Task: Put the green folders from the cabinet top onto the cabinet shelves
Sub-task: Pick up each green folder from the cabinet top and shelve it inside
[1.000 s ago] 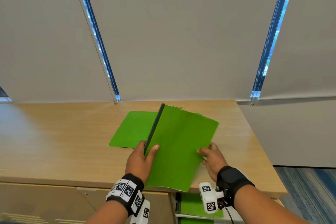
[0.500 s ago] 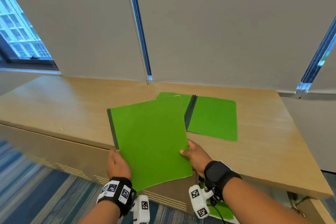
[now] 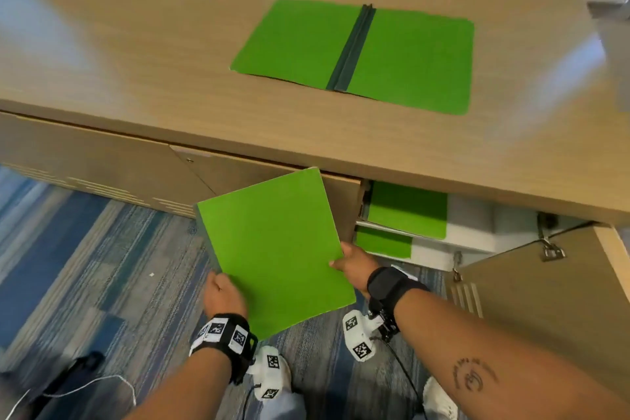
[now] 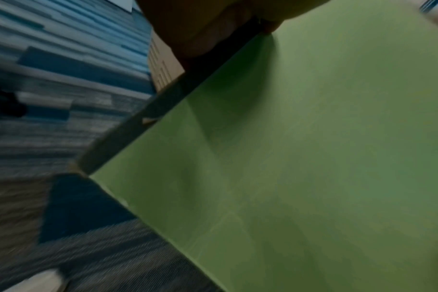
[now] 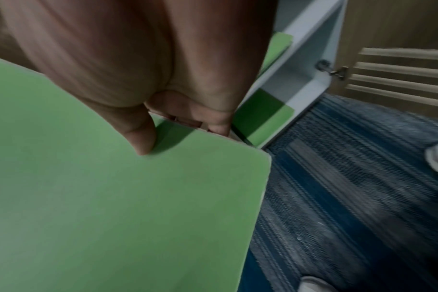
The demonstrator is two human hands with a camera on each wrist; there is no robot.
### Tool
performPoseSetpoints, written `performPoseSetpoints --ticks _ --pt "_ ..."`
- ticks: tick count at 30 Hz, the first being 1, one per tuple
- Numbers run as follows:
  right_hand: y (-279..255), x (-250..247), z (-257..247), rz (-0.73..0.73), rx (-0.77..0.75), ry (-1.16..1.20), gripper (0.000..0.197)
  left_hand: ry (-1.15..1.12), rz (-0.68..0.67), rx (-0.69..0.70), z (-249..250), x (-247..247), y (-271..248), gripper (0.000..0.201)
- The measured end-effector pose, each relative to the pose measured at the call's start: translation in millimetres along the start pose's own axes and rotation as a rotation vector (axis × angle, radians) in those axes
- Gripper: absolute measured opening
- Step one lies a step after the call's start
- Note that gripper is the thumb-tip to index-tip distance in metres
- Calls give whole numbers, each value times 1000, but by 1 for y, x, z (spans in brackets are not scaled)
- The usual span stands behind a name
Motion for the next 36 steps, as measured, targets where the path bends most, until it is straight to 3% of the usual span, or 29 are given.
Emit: performPoseSetpoints --ticks 4,6,12,18,20,22,24,26,27,31,34,36 --pt "14 -19 107 44 128 100 48 127 -96 -71 -49 64 -1 50" --pt "13 -34 155 79 184 148 46 195 -171 -83 -65 103 -2 42" --pt "14 -94 288 209 313 263 48 382 -454 -140 -129 236 8 39" --pt "41 -152 404 277 413 241 46 324 -693 -201 -200 355 32 30" --pt "75 -189 477 363 385 245 56 230 -763 -218 -214 390 46 33" --pt "108 -224 519 454 306 298 52 238 -813 -205 -243 429 75 44" --pt "107 -242 479 555 253 332 40 268 -871 -259 -261 455 91 43" --pt "121 -260 460 591 221 323 32 124 -866 -278 -258 468 99 12" --pt "133 -269 455 598 195 313 36 39 -848 -263 -244 470 96 7" --pt "185 -297 446 628 84 296 49 -151 -855 -192 -222 489 119 34" --pt "217 -310 423 639 38 289 53 -71 -813 -140 -219 499 147 35" --pt "234 -324 410 691 67 168 54 -31 -822 -165 -216 499 154 53"
Point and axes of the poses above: each hand's wrist, its own y-axis towards the middle knuckle, its own x-axis out of the palm, z = x × y, the point moved 6 cm from there along y, towards the middle knuckle, and after that the axes turned 15 degrees about -z, right-handed, at the moved point
